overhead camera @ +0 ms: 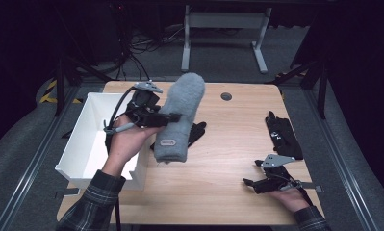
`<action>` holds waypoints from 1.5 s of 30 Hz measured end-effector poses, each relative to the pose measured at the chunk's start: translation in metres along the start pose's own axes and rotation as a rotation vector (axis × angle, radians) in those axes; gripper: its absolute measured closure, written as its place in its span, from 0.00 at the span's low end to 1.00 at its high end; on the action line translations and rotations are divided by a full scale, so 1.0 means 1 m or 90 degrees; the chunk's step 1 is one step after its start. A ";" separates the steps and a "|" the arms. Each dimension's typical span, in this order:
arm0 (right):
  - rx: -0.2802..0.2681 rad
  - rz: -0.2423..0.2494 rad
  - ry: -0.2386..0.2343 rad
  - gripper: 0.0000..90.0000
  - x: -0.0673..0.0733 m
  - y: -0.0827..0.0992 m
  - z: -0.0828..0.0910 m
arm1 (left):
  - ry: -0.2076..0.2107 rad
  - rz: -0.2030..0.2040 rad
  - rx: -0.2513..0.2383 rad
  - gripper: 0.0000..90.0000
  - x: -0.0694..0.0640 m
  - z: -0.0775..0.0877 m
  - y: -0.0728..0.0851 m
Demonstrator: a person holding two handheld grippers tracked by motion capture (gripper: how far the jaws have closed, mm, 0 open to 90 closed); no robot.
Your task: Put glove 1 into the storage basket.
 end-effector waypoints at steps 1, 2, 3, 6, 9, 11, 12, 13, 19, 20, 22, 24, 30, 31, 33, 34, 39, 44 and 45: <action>0.000 0.000 0.000 0.14 0.000 0.000 0.000 | -0.006 0.005 0.000 0.71 0.004 0.004 0.001; 0.000 0.001 0.000 0.14 0.000 0.000 0.000 | -0.012 0.008 -0.001 0.71 0.008 0.009 0.003; 0.000 0.000 0.000 0.14 0.000 0.000 0.000 | -0.017 0.009 -0.001 0.71 0.012 0.013 0.004; 0.000 0.000 0.001 0.14 0.000 0.000 0.000 | -0.029 0.021 -0.004 0.71 0.021 0.024 0.008; 0.000 0.000 0.001 0.14 0.000 0.000 0.000 | -0.045 0.032 0.000 0.71 0.033 0.037 0.014; 0.000 -0.001 0.001 0.14 0.000 0.000 0.000 | -0.056 0.041 0.003 0.71 0.042 0.045 0.020; 0.000 -0.002 0.001 0.14 0.000 0.000 0.000 | -0.058 0.045 0.003 0.71 0.046 0.048 0.023; 0.000 -0.002 0.001 0.14 0.000 0.000 0.000 | -0.060 0.048 0.004 0.71 0.048 0.050 0.026; -0.001 -0.003 0.002 0.14 0.000 0.000 -0.001 | -0.077 0.066 0.002 0.71 0.067 0.067 0.041; -0.001 -0.003 0.002 0.14 0.000 0.000 -0.001 | -0.082 0.072 0.001 0.71 0.071 0.072 0.044; -0.001 -0.004 0.004 0.14 0.000 -0.001 -0.001 | -0.089 0.078 0.005 0.71 0.078 0.078 0.049; -0.001 -0.004 0.004 0.14 0.000 -0.001 -0.001 | -0.098 0.088 0.004 0.71 0.085 0.085 0.054; -0.001 -0.005 0.006 0.14 0.000 -0.001 -0.001 | -0.119 0.100 0.031 0.71 0.102 0.089 0.076; -0.001 -0.005 0.006 0.14 0.000 -0.001 -0.001 | -0.118 0.105 0.036 0.71 0.106 0.087 0.081; -0.001 -0.005 0.006 0.14 0.000 -0.001 -0.001 | -0.115 0.111 0.044 0.71 0.110 0.081 0.089; -0.001 -0.006 0.007 0.14 0.000 -0.001 -0.001 | -0.113 0.111 0.050 0.71 0.112 0.077 0.092; -0.001 -0.007 0.008 0.13 0.000 -0.001 -0.001 | -0.115 0.114 0.084 0.71 0.119 0.055 0.107; -0.001 -0.007 0.008 0.13 0.000 -0.001 -0.001 | -0.125 0.121 0.120 0.70 0.126 0.030 0.124; -0.001 -0.007 0.008 0.13 0.000 -0.001 -0.001 | -0.124 0.122 0.127 0.70 0.128 0.025 0.128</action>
Point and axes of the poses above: each handheld gripper's, and its own axes: z roughly backward along the jaws, y roughly out of its underside, x roughly to its left, the point moved 2 cm from there along -z, roughly forward along the jaws, and after that the axes turned 7 degrees about -y, right-handed, at the moved point
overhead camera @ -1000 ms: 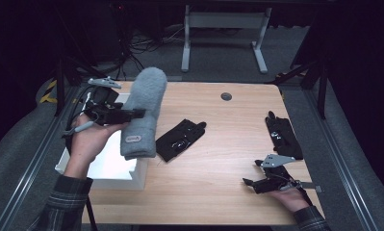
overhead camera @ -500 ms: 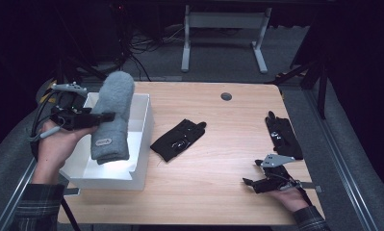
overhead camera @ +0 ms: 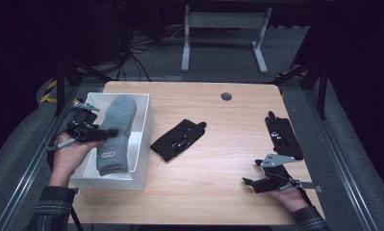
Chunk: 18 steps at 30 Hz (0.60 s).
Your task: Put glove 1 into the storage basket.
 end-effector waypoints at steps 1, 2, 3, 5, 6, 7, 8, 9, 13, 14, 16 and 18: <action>0.000 0.000 0.000 0.13 0.000 0.000 0.000 | -0.002 0.000 0.006 0.70 0.001 -0.005 0.002; 0.001 0.000 0.001 0.13 0.000 0.000 0.000 | -0.002 0.002 0.013 0.70 0.003 -0.012 0.004; 0.000 -0.001 0.000 0.13 0.000 0.000 0.000 | -0.002 0.004 0.017 0.70 0.005 -0.017 0.005; 0.000 -0.001 0.001 0.13 0.000 0.000 0.000 | 0.000 0.006 0.028 0.70 0.007 -0.027 0.007; 0.000 -0.002 0.001 0.13 0.000 0.000 0.000 | -0.003 0.007 0.031 0.70 0.008 -0.030 0.008; 0.000 -0.002 0.001 0.13 0.000 0.000 0.000 | -0.003 0.013 0.036 0.69 0.011 -0.037 0.009; 0.000 -0.002 0.001 0.13 0.000 0.000 0.000 | -0.001 0.019 0.040 0.69 0.013 -0.041 0.011; 0.000 -0.002 0.001 0.13 0.000 0.000 0.000 | -0.002 0.022 0.044 0.69 0.015 -0.046 0.012; 0.000 -0.002 0.001 0.13 0.000 0.000 0.000 | 0.003 0.029 0.066 0.67 0.021 -0.062 0.016; 0.000 -0.002 0.001 0.13 0.000 0.000 0.000 | 0.003 0.032 0.070 0.66 0.022 -0.066 0.018; 0.000 -0.002 0.001 0.13 0.000 0.000 0.000 | -0.006 0.039 0.075 0.64 0.024 -0.072 0.020; 0.000 -0.002 0.001 0.13 0.000 0.000 0.000 | -0.010 0.049 0.079 0.60 0.027 -0.077 0.022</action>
Point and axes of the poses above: each handheld gripper's, and its own axes: z roughly backward along the jaws, y roughly out of its underside, x roughly to its left, the point moved 2 cm from there along -z, roughly forward along the jaws, and after that the axes turned 7 degrees about -y, right-handed, at the moved point
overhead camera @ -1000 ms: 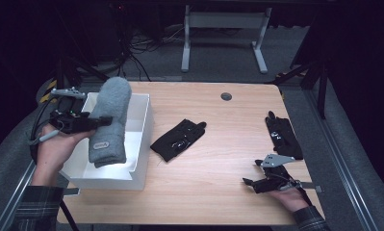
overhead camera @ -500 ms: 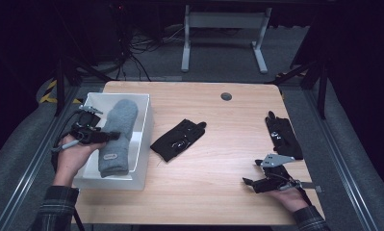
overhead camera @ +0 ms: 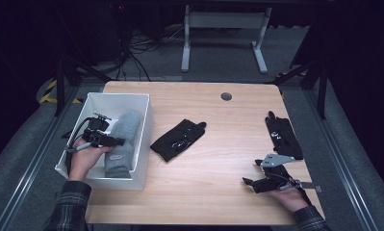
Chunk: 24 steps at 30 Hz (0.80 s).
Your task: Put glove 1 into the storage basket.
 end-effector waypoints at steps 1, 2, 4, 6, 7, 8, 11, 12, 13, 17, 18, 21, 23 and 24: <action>0.000 0.000 0.000 0.13 0.000 0.000 0.000 | -0.004 0.005 -0.001 0.58 0.001 -0.001 0.001; 0.000 0.000 0.000 0.13 0.000 0.000 0.000 | -0.008 0.007 0.000 0.55 0.002 -0.002 0.001; 0.000 0.000 0.000 0.13 0.000 0.000 0.000 | -0.015 0.015 0.002 0.47 0.003 -0.004 0.002; 0.000 0.000 -0.001 0.13 0.000 0.000 0.000 | -0.035 0.017 -0.006 0.38 0.000 -0.002 0.002; 0.000 0.000 -0.001 0.13 0.000 0.000 0.000 | -0.039 0.017 -0.011 0.34 -0.001 -0.001 0.001; 0.000 0.000 0.000 0.13 0.000 0.000 0.000 | -0.052 0.023 -0.019 0.30 -0.003 0.003 0.000; 0.000 0.000 0.000 0.13 0.000 0.000 0.000 | -0.081 0.019 -0.028 0.19 -0.007 0.010 -0.004; 0.000 0.000 0.000 0.13 0.000 0.000 0.000 | -0.081 0.019 -0.028 0.17 -0.007 0.010 -0.004; 0.000 0.000 0.000 0.13 0.000 0.000 0.000 | -0.089 0.019 -0.031 0.17 -0.009 0.013 -0.006; 0.001 0.000 0.001 0.13 0.000 0.000 0.000 | -0.101 0.014 -0.059 0.15 -0.013 0.027 -0.014; 0.001 0.000 0.001 0.13 0.000 0.000 0.000 | -0.102 0.013 -0.060 0.15 -0.014 0.030 -0.015; 0.001 0.000 0.001 0.13 0.000 0.000 0.000 | -0.096 0.010 -0.082 0.15 -0.017 0.040 -0.020; 0.001 0.000 0.001 0.13 0.000 0.000 0.000 | -0.091 0.005 -0.094 0.15 -0.019 0.047 -0.024; 0.000 0.000 0.000 0.13 0.000 0.000 0.000 | -0.092 0.001 -0.100 0.15 -0.021 0.050 -0.025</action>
Point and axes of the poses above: each handheld gripper's, and its own axes: z roughly backward along the jaws, y roughly out of its underside, x roughly to its left, the point moved 2 cm from there along -z, roughly forward along the jaws, and after that the axes turned 7 degrees about -y, right-handed, at the moved point
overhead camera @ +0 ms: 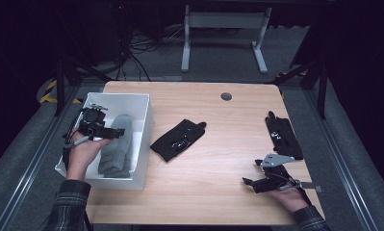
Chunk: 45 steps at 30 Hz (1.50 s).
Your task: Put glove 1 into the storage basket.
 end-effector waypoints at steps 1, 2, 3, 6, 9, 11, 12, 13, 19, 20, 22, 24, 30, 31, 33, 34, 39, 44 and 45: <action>0.001 0.000 0.001 0.13 0.000 0.000 0.000 | 0.003 0.000 -0.007 0.15 -0.002 0.003 -0.002; 0.001 0.000 0.001 0.13 0.000 0.000 0.000 | 0.013 -0.003 -0.018 0.15 -0.005 0.009 -0.005; 0.001 0.000 0.001 0.13 0.000 0.000 0.000 | 0.020 -0.003 -0.027 0.15 -0.008 0.012 -0.008; 0.001 0.000 0.001 0.13 0.000 0.000 0.000 | 0.043 -0.012 -0.049 0.15 -0.018 0.024 -0.015; 0.001 0.000 0.001 0.13 0.000 0.000 0.000 | 0.064 -0.027 -0.063 0.13 -0.032 0.033 -0.023; 0.001 0.000 0.001 0.13 0.000 0.000 0.000 | 0.075 -0.037 -0.068 0.10 -0.040 0.036 -0.027; 0.001 0.000 0.001 0.13 0.000 0.000 0.000 | 0.076 -0.041 -0.068 0.09 -0.046 0.037 -0.029; 0.000 0.000 0.000 0.13 0.000 0.000 0.000 | 0.080 -0.048 -0.069 0.08 -0.051 0.037 -0.030; 0.001 0.002 -0.001 0.13 0.000 0.000 0.000 | 0.110 -0.080 -0.081 0.06 -0.087 0.037 -0.037; 0.001 0.002 -0.001 0.13 0.000 0.000 0.000 | 0.115 -0.087 -0.081 0.06 -0.094 0.036 -0.038; 0.001 0.002 -0.001 0.13 0.000 0.000 0.000 | 0.127 -0.097 -0.082 0.06 -0.108 0.033 -0.040; 0.000 0.001 -0.002 0.13 0.000 0.000 0.000 | 0.137 -0.111 -0.080 0.05 -0.120 0.029 -0.042; 0.001 0.002 -0.001 0.13 0.000 0.000 0.000 | 0.161 -0.146 -0.079 0.03 -0.155 0.019 -0.041; 0.000 0.002 -0.001 0.13 0.000 0.000 0.000 | 0.165 -0.155 -0.076 0.02 -0.163 0.016 -0.039; 0.001 0.002 0.000 0.13 0.000 0.000 0.000 | 0.171 -0.161 -0.076 0.01 -0.173 0.013 -0.036; 0.001 0.002 0.000 0.13 0.000 0.000 0.000 | 0.174 -0.166 -0.076 0.01 -0.178 0.010 -0.034; 0.001 0.003 -0.001 0.13 0.000 0.000 0.000 | 0.176 -0.192 -0.077 0.00 -0.198 0.001 -0.023; 0.001 0.003 -0.003 0.13 0.000 0.000 0.000 | 0.179 -0.201 -0.084 0.00 -0.210 -0.004 -0.016; 0.001 0.004 -0.003 0.13 -0.001 0.000 0.000 | 0.180 -0.206 -0.082 0.00 -0.212 -0.006 -0.014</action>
Point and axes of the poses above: each handheld gripper's, and its own axes: z roughly backward along the jaws, y roughly out of its underside, x roughly to its left, the point moved 2 cm from there along -z, roughly forward along the jaws, and after that the axes turned 7 degrees about -y, right-handed, at the moved point
